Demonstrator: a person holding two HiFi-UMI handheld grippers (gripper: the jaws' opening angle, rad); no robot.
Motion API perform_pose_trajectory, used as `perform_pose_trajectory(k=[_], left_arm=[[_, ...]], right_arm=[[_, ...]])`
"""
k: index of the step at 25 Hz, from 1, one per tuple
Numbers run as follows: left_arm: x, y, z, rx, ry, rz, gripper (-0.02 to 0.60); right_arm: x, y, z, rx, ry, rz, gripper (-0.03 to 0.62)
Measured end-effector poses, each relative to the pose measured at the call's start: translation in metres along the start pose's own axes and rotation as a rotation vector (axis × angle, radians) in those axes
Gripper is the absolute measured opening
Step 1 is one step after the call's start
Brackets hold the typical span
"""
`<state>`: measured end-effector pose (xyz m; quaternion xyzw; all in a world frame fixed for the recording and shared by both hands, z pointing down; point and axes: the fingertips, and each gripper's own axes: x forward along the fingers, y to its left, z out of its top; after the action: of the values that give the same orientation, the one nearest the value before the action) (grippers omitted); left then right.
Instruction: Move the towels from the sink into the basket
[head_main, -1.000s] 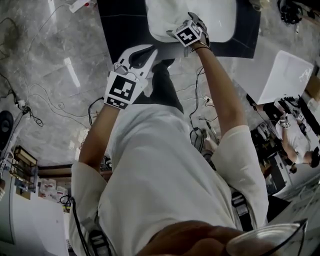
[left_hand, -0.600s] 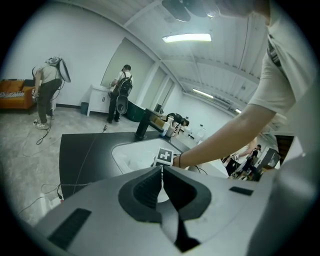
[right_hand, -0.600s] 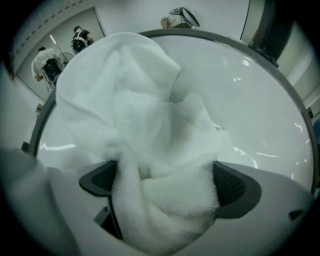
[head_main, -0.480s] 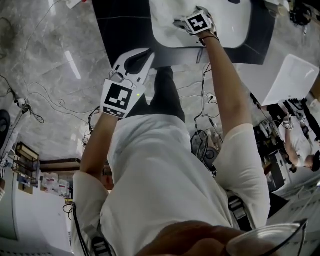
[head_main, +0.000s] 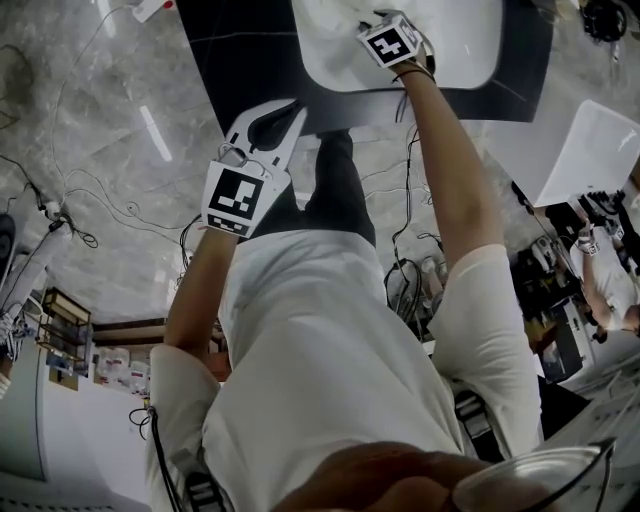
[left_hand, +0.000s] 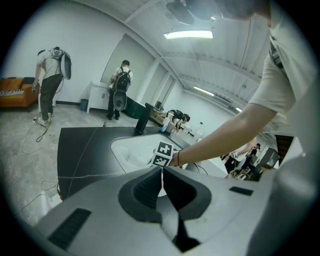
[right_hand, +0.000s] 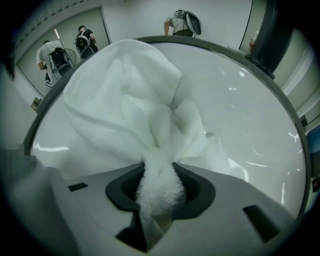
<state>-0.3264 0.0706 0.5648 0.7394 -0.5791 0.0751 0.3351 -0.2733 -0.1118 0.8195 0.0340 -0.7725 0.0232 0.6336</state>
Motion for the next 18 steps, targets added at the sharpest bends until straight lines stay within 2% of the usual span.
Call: perform_pose_trajectory(k=[6, 18], left_arm=[[-0.017, -0.007, 0.01, 0.025, -0.02, 0.016, 0.011], [-0.054, -0.065, 0.045, 0.089, -0.074, 0.021, 0.011]], right_arm=[[-0.04, 0.008, 0.004, 0.009, -0.069, 0.0, 0.11], [-0.178, 0.018, 0.005, 0.04, -0.321, -0.111, 0.106]])
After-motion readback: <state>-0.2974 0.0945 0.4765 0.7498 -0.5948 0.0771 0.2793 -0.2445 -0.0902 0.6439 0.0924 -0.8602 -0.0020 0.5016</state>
